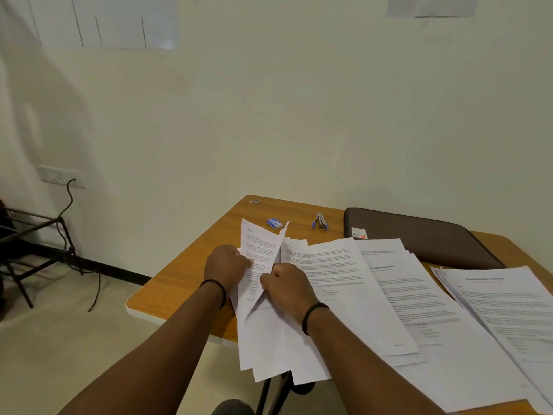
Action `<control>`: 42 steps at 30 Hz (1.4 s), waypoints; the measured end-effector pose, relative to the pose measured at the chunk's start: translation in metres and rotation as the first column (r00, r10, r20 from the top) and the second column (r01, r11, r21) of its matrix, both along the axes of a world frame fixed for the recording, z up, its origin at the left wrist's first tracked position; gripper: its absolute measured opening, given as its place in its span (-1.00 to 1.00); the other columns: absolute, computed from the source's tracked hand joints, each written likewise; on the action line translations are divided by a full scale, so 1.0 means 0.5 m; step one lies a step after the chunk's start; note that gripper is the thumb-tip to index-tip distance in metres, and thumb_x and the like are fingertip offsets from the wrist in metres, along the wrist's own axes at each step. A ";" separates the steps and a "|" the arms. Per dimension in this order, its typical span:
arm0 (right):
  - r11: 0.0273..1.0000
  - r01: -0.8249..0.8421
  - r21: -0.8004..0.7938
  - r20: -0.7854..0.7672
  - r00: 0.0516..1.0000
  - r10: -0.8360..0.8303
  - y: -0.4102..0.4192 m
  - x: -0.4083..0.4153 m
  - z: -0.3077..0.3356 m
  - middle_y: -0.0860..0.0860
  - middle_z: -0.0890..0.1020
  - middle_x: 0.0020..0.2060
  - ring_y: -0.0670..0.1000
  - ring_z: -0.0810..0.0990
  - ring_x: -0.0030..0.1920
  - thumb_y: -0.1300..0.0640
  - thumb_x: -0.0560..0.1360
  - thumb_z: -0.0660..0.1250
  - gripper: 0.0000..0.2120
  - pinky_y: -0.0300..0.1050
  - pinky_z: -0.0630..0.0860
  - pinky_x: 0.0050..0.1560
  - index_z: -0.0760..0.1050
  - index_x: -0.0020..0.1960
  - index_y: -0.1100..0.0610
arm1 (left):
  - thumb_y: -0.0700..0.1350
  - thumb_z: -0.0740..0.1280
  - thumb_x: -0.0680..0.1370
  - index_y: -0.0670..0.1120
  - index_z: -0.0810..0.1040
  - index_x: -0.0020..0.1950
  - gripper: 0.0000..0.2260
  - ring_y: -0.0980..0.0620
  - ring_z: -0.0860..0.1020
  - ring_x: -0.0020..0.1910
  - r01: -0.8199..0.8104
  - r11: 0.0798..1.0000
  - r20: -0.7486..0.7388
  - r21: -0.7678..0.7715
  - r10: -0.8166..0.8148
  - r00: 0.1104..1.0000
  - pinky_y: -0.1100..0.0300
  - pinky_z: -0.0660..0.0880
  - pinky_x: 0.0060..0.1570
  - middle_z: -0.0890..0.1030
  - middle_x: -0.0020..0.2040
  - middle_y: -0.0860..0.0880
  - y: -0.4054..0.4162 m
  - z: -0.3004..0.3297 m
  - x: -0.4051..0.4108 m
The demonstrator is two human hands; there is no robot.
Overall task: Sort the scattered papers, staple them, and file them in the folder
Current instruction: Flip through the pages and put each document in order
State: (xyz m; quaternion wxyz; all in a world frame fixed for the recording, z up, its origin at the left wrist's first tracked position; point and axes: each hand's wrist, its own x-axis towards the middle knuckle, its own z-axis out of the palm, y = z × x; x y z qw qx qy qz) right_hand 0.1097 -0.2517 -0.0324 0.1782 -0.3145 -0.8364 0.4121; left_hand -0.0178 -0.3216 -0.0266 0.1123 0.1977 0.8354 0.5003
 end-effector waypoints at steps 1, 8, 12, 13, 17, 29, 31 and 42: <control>1.000 0.002 0.000 -0.011 1.000 -0.002 -0.001 -0.002 0.005 0.05 0.67 -0.22 0.11 0.64 -0.15 0.04 0.45 0.25 -0.76 -0.07 0.46 -0.27 0.45 -0.29 0.19 | -0.22 0.41 0.49 -0.10 0.31 -0.32 -0.69 -0.09 0.52 -0.27 -0.016 0.999 -0.025 0.041 0.017 1.000 0.08 0.41 -0.30 0.51 -0.30 -0.10 -0.003 0.007 0.000; 0.990 -0.005 0.138 0.109 0.994 -0.010 -0.004 -0.018 0.033 -0.02 0.41 -0.40 0.02 0.41 -0.34 0.01 0.47 0.24 -0.73 -0.09 0.31 -0.30 0.29 -0.34 0.07 | -0.12 0.25 0.60 -0.14 0.34 -0.18 -0.80 0.00 0.35 -0.39 -0.200 0.968 -0.464 0.149 0.247 0.851 0.11 0.24 -0.38 0.43 -0.34 -0.03 -0.093 0.135 -0.011; 0.972 -0.164 0.170 0.308 0.946 0.106 -0.008 -0.025 0.023 -0.05 0.45 -0.35 0.06 0.50 -0.18 -0.24 0.52 0.22 -0.62 -0.03 0.42 -0.10 0.33 -0.32 -0.01 | -0.05 0.24 0.65 -0.12 0.34 -0.10 -0.80 -0.04 0.37 -0.43 -0.190 0.950 -0.673 0.247 0.309 0.671 0.10 0.24 -0.36 0.43 -0.37 -0.02 -0.130 0.228 -0.008; 0.965 -0.193 0.178 0.336 0.933 0.125 -0.010 -0.026 0.023 -0.07 0.44 -0.36 0.05 0.49 -0.18 -0.26 0.52 0.22 -0.60 -0.02 0.42 -0.08 0.32 -0.33 -0.02 | -0.03 0.24 0.65 -0.12 0.35 -0.09 -0.79 -0.07 0.39 -0.43 -0.164 0.947 -0.719 0.275 0.316 0.619 0.11 0.26 -0.37 0.46 -0.36 -0.03 -0.137 0.246 -0.004; 0.978 -0.152 0.143 0.223 0.968 0.118 -0.010 -0.021 0.034 0.11 0.57 -0.32 0.05 0.53 -0.23 0.04 0.50 0.28 -0.72 0.05 0.53 -0.04 0.42 -0.34 0.13 | -0.01 0.25 0.66 -0.12 0.46 -0.05 -0.81 -0.09 0.46 -0.43 -0.056 0.931 -0.808 0.361 0.342 0.479 0.12 0.39 -0.42 0.55 -0.33 -0.04 -0.147 0.283 0.018; 0.860 0.048 0.509 0.373 0.887 -0.270 -0.014 0.056 0.024 0.04 0.53 0.21 0.14 0.46 0.26 -0.31 0.43 0.29 -0.43 0.02 0.39 0.21 0.41 0.25 0.07 | -0.09 0.29 0.61 -0.12 0.36 -0.21 -0.77 -0.11 0.43 -0.42 -0.069 0.992 -0.793 0.104 0.124 0.596 0.10 0.35 -0.41 0.40 -0.42 0.02 -0.089 0.217 0.052; 0.847 0.033 0.530 0.376 0.887 -0.269 -0.020 0.051 0.024 0.04 0.58 0.15 0.14 0.51 0.21 -0.25 0.47 0.27 -0.54 -0.01 0.41 0.16 0.47 0.19 0.07 | -0.09 0.28 0.60 -0.13 0.38 -0.19 -0.79 -0.12 0.47 -0.37 -0.093 0.992 -0.738 0.088 0.127 0.663 0.04 0.42 -0.35 0.44 -0.39 -0.01 -0.089 0.200 0.037; 0.833 0.000 0.554 0.502 0.798 -0.333 -0.050 -0.022 0.015 0.10 0.65 0.09 0.18 0.62 0.11 0.13 0.55 0.26 -0.77 0.07 0.55 0.13 0.60 0.15 0.11 | -0.21 0.24 0.53 -0.10 0.30 -0.30 -0.78 0.01 0.29 -0.44 -0.182 0.983 -0.623 -0.017 0.132 0.771 0.18 0.19 -0.44 0.38 -0.41 -0.02 -0.115 0.152 -0.022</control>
